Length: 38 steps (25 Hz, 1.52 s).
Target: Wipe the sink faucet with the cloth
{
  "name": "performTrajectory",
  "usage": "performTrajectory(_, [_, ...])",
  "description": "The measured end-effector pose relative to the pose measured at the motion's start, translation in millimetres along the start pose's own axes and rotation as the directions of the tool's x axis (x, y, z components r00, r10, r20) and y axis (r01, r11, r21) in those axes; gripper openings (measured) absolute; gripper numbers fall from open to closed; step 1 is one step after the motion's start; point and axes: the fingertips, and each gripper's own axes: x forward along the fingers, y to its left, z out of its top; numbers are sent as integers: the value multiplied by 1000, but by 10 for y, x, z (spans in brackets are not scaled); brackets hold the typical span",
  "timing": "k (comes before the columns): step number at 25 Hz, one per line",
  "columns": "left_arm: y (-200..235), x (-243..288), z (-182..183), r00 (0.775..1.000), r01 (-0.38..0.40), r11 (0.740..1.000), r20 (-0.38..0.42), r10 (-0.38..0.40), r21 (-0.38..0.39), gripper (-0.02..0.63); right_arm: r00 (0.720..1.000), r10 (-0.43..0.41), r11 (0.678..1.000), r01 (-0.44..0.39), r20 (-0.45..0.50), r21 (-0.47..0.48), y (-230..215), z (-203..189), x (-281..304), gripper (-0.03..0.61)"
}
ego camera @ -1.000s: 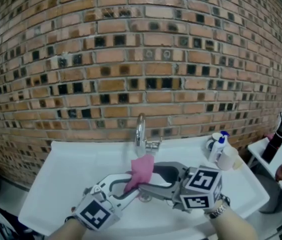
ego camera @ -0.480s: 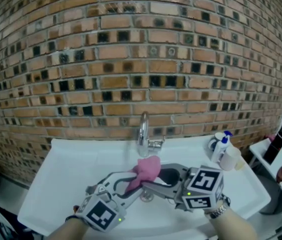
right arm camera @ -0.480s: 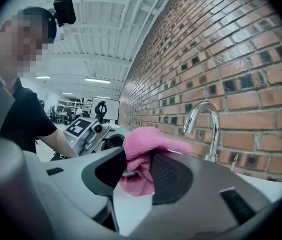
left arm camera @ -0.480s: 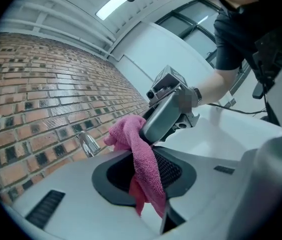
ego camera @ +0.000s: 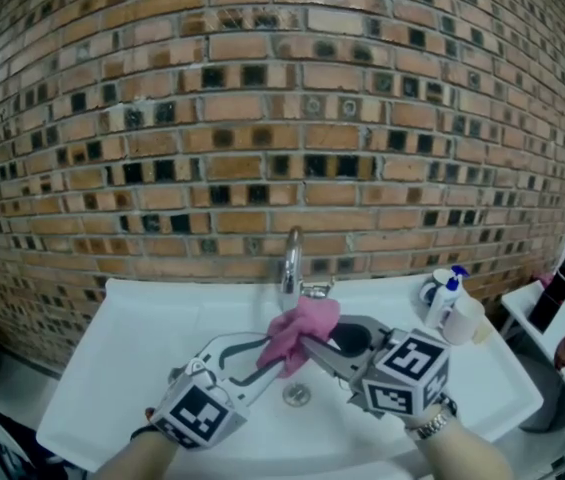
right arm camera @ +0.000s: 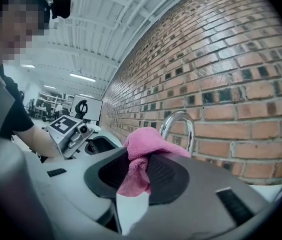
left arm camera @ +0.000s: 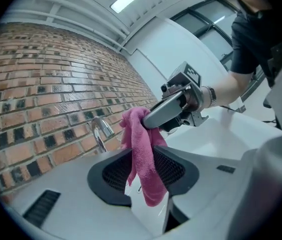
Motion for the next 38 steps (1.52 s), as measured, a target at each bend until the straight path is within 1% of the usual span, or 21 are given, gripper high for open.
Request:
performTrajectory(5, [149,39,9,1000,-20,999,0,20,-29,143,993,-119,993,119,-2,-20,-212,-24,26,109])
performTrajectory(9, [260,88,65,998,-58,993,8,59,-102,143,979,-204,979,204,-10,-26,-403,-41,56,109])
performTrajectory(13, [297,162,41,996,-82,987,4,84,-136,139,966,-260,965,260,-7,-29,-543,12,86,109])
performTrajectory(17, [303,211,-36,995,-101,983,1,103,-156,127,959,-283,956,285,28,-69,-551,179,58,109])
performTrajectory(20, [324,222,-127,994,-110,979,-6,111,-170,109,955,-286,946,294,73,-136,-483,356,12,109])
performTrajectory(23, [344,220,-176,994,-112,976,-6,113,-185,109,954,-279,934,297,111,-201,-404,528,2,109])
performTrajectory(28, [333,196,-243,994,-111,978,-19,110,-178,109,955,-272,912,296,121,-285,-308,729,165,109])
performTrajectory(33, [347,136,-298,993,-115,978,-31,111,-173,109,943,-315,877,331,102,-347,-348,774,361,109])
performTrajectory(36, [370,102,-317,993,-121,978,-31,117,-172,109,935,-339,860,352,100,-369,-390,783,436,107])
performTrajectory(38, [392,82,-314,992,-126,976,-25,124,-178,98,932,-348,858,361,102,-365,-419,797,468,107])
